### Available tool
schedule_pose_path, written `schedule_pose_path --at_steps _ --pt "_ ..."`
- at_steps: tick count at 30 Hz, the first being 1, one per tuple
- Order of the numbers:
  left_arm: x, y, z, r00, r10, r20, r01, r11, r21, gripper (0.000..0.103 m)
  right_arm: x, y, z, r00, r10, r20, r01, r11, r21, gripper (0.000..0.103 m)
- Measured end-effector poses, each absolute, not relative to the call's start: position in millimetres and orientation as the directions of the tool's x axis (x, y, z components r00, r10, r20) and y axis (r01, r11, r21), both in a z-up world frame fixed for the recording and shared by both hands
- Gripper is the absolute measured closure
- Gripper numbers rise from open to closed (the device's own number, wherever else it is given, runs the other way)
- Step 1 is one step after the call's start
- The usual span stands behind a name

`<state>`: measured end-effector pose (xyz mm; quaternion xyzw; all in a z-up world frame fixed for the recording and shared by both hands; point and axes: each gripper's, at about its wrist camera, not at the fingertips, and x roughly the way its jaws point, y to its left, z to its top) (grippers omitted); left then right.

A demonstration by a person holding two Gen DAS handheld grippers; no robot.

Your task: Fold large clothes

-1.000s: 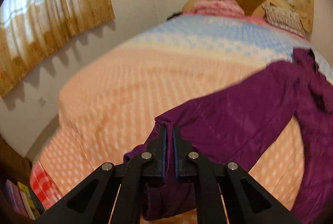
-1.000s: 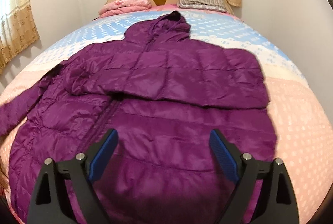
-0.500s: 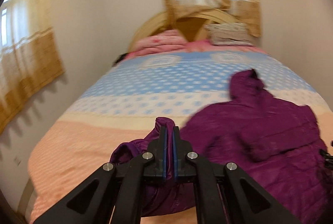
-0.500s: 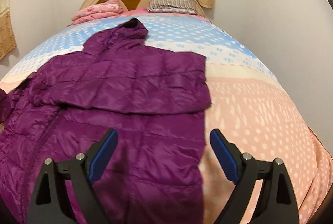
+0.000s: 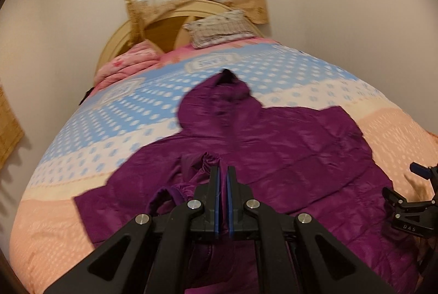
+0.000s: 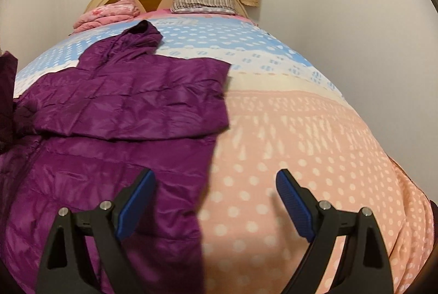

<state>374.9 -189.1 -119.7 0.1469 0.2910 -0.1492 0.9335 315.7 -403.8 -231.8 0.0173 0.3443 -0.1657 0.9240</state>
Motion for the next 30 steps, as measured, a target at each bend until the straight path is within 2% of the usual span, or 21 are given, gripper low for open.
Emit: schedule_pose_path --at_steps 7,10,11,12,14,15,17,22,28,30 --pt "374.4 -229.0 -137.9 0.776 -0.217 -0.592 0.398 0.897 0.193 0.097 307.5 -423.1 -242.3 0.706 -0.257 -0.661 0.335 0.942 -0.009 0.011" --pt "371.7 -237.1 -138.6 0.77 -0.231 -0.595 0.408 0.895 0.18 0.088 308.8 -421.9 -245.9 0.696 -0.254 -0.671 0.33 0.944 -0.015 0.011" --pt "369.5 -238.8 -137.4 0.775 -0.233 -0.587 0.408 0.895 0.183 0.076 309.3 -421.6 -246.9 0.693 -0.256 -0.675 0.33 0.944 -0.019 0.01" --pt "367.3 -241.9 -135.6 0.784 -0.235 -0.574 0.406 0.894 0.19 0.05 310.1 -421.4 -247.9 0.688 -0.256 -0.679 0.329 0.944 -0.023 0.009" --pt "355.8 -245.1 -126.8 0.836 -0.219 -0.504 0.373 0.9 0.227 0.022 311.3 -422.1 -248.8 0.686 -0.254 -0.682 0.329 0.944 -0.021 0.009" --pt "351.9 -246.4 -123.4 0.848 -0.221 -0.482 0.369 0.898 0.238 0.017 311.1 -422.7 -249.2 0.686 -0.252 -0.683 0.329 0.944 -0.018 0.008" --pt "345.9 -250.2 -117.0 0.853 -0.232 -0.467 0.382 0.888 0.257 0.013 311.4 -423.9 -249.7 0.687 -0.249 -0.683 0.331 0.943 -0.011 0.008" --pt "345.1 -227.7 -113.9 0.876 -0.178 -0.448 0.333 0.895 0.296 0.013 312.5 -424.1 -250.4 0.683 -0.249 -0.687 0.332 0.943 -0.011 0.007" --pt "356.6 -138.3 -128.3 0.883 -0.04 -0.468 0.186 0.944 0.271 0.013 299.2 -422.0 -229.0 0.711 -0.255 -0.655 0.332 0.943 -0.007 0.007" --pt "358.8 -114.5 -137.6 0.882 0.013 -0.471 0.134 0.951 0.278 0.013 294.5 -414.2 -207.6 0.753 -0.207 -0.625 0.298 0.954 0.043 0.007"
